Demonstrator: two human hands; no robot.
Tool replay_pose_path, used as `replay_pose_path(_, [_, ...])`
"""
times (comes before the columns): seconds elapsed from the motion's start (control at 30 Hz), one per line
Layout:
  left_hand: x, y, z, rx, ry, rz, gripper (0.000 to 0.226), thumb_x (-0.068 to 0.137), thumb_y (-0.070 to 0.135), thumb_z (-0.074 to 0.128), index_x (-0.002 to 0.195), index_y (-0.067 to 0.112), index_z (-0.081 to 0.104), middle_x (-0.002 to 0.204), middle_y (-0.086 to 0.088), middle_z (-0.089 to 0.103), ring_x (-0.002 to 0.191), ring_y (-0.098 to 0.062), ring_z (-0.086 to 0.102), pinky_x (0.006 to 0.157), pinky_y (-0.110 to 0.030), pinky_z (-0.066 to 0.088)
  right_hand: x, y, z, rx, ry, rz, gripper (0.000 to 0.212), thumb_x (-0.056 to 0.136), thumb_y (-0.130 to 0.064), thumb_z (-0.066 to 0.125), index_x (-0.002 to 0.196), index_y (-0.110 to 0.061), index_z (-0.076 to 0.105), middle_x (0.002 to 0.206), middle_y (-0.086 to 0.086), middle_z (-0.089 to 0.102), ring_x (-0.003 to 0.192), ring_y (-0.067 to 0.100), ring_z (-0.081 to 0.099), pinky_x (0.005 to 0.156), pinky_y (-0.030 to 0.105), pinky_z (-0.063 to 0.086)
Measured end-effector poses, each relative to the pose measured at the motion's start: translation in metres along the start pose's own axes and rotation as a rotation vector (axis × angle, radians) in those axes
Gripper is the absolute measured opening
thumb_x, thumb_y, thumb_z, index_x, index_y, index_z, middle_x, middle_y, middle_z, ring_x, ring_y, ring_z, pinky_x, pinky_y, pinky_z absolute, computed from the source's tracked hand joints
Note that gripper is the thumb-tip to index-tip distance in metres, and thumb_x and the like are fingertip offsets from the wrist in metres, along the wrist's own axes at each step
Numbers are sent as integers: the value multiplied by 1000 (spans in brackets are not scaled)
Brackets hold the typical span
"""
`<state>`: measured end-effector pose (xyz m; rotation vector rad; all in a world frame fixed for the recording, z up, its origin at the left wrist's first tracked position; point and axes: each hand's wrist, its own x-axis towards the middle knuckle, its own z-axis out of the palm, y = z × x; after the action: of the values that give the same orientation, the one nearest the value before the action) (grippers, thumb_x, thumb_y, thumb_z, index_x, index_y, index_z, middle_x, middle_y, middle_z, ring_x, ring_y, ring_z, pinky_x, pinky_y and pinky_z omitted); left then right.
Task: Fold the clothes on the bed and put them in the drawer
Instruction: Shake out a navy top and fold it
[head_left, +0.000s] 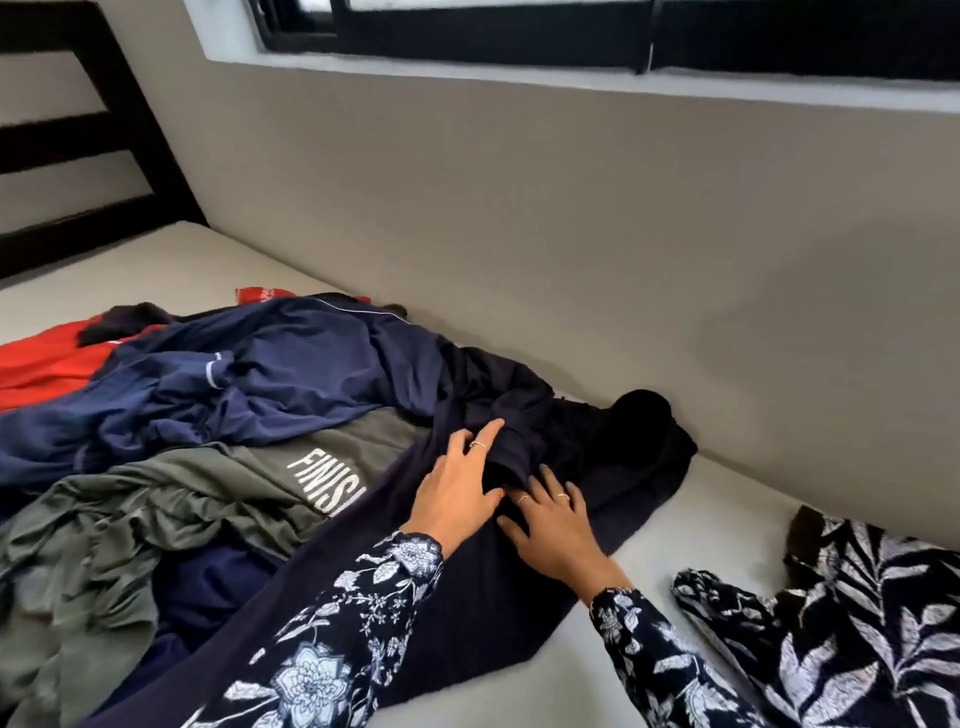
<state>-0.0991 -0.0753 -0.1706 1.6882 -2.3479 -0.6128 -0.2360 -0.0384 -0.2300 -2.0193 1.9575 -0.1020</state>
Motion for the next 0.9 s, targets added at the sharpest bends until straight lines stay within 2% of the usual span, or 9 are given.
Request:
replay_pose_path(0.1, [14, 10, 15, 49, 0, -31, 68, 93, 26, 55, 149, 38, 17, 149, -1, 23, 122, -29, 48, 95, -42, 46, 0, 9, 10, 59, -37, -23, 52, 101, -47, 31, 149, -29, 29, 162, -2, 9, 148, 16, -14, 116, 41, -12])
replay_pose_path(0.17, [27, 19, 15, 5, 49, -79, 52, 95, 16, 44, 143, 31, 33, 144, -4, 35, 119, -31, 50, 93, -42, 45, 3, 17, 10, 87, -39, -40, 50, 101, -46, 31, 149, -33, 27, 162, -2, 5, 147, 15, -17, 115, 39, -14])
replay_pose_path(0.23, [38, 25, 8, -53, 59, -145, 47, 94, 10, 38, 138, 24, 42, 137, -9, 47, 118, -36, 50, 92, -41, 42, 1, 23, 16, 70, 59, -98, 50, 100, -46, 30, 149, -39, 26, 162, -2, 4, 147, 14, -14, 114, 37, -14])
replay_pose_path(0.3, [45, 30, 0, -126, 57, -204, 47, 93, 9, 35, 138, 20, 44, 134, -17, 51, 120, -40, 49, 94, -40, 41, -9, 27, 23, -15, 211, -122, 50, 96, -48, 33, 145, -39, 34, 159, 2, 21, 147, 16, 8, 115, 38, 1])
replay_pose_path(0.4, [45, 36, -14, -236, 127, -240, 39, 93, 12, 37, 131, 9, 47, 127, -25, 54, 117, -44, 49, 92, -41, 40, -27, 27, 33, 76, 351, -92, 53, 90, -46, 45, 139, -25, 43, 150, 5, 37, 136, 21, 35, 108, 38, 26])
replay_pose_path(0.53, [33, 49, -42, -326, 233, -154, 25, 95, 16, 37, 115, 6, 47, 109, -22, 58, 103, -42, 53, 77, -40, 41, -33, 39, 25, 101, 464, 20, 62, 88, -45, 45, 139, -11, 38, 137, 8, 50, 123, 27, 52, 105, 35, 31])
replay_pose_path(0.67, [13, 62, -72, -323, 333, -62, 33, 94, 18, 37, 124, 9, 45, 106, -23, 61, 102, -45, 54, 81, -44, 44, -28, 49, -1, 34, 452, 98, 65, 89, -50, 38, 137, -6, 46, 134, 9, 58, 127, 28, 51, 108, 34, 24])
replay_pose_path(0.77, [1, 69, -102, -355, 431, -54, 30, 96, 20, 38, 122, 7, 48, 114, -26, 59, 110, -45, 51, 85, -42, 40, -28, 53, -38, -33, 305, 221, 54, 95, -47, 40, 138, -15, 46, 139, 5, 53, 135, 24, 42, 115, 38, 16])
replay_pose_path(0.9, [-14, 64, -143, -451, 519, -130, 28, 96, 24, 37, 111, 4, 51, 113, -24, 59, 106, -42, 53, 88, -46, 44, -41, 61, -90, -101, 224, 307, 32, 95, -34, 43, 118, -19, 60, 119, 6, 66, 117, 22, 56, 110, 35, 22])
